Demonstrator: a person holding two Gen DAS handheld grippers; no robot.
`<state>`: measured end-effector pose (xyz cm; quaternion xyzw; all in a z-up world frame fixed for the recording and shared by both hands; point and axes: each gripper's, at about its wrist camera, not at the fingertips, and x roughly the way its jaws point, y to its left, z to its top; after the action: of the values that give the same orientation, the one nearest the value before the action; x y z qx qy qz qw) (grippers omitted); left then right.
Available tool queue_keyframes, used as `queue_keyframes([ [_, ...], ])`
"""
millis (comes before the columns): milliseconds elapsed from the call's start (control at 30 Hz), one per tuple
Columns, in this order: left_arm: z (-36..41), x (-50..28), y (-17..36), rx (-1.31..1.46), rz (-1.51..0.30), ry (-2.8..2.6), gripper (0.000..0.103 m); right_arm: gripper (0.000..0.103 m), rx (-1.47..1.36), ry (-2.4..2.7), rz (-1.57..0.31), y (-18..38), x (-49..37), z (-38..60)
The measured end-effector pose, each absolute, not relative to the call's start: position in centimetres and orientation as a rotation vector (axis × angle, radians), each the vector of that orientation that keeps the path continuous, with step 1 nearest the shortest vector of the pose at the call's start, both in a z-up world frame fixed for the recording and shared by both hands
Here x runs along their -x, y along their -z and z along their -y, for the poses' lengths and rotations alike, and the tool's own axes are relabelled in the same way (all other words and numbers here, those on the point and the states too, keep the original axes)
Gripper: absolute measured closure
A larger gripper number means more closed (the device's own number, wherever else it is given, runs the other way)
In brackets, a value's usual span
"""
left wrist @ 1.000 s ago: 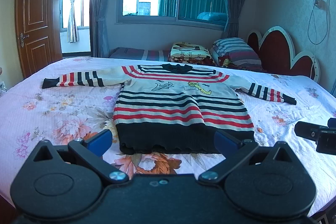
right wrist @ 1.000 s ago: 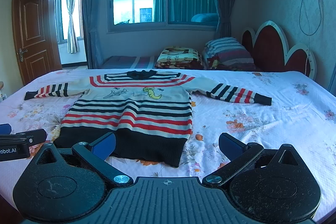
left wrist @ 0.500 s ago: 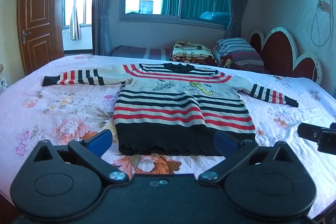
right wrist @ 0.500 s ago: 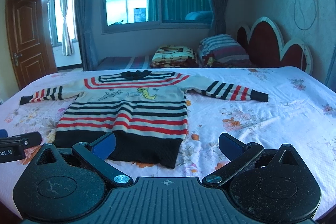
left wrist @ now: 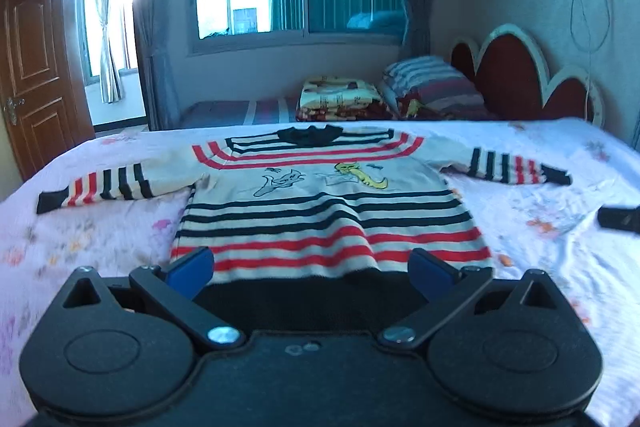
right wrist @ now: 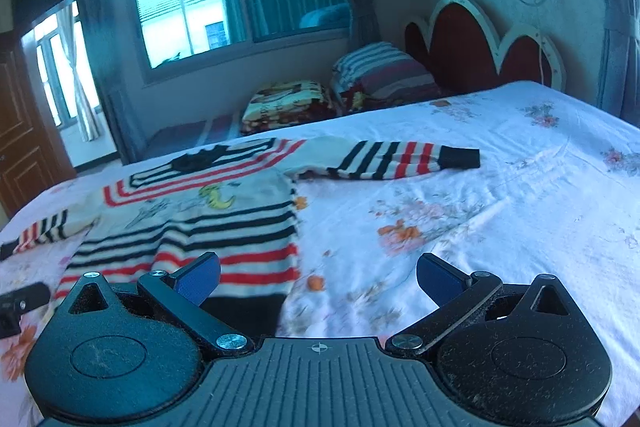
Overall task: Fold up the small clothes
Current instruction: 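Grasp the black cuff of the striped sleeve with the right gripper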
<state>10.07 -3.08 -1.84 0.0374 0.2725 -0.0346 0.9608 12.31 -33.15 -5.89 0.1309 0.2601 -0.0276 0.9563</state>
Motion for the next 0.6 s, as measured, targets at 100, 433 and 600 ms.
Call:
queue_keyframes([
  [100,2.5,-13.1,1.8,-0.017,-0.523,0.033,0.001,0.0,-0.34,0.101,-0.531,6.0,-15.3,35.8],
  [433,1.0,-25.0,3.3,0.088,-0.592,0.002,0.001,0.05,-0.392,0.192,-0.505,7.7,-25.9,42.0],
  [600,1.8,-29.5,4.4,0.033,-0.577,-0.005,0.009,0.051,-0.493,0.245,-0.505,10.2,-31.0,46.4],
])
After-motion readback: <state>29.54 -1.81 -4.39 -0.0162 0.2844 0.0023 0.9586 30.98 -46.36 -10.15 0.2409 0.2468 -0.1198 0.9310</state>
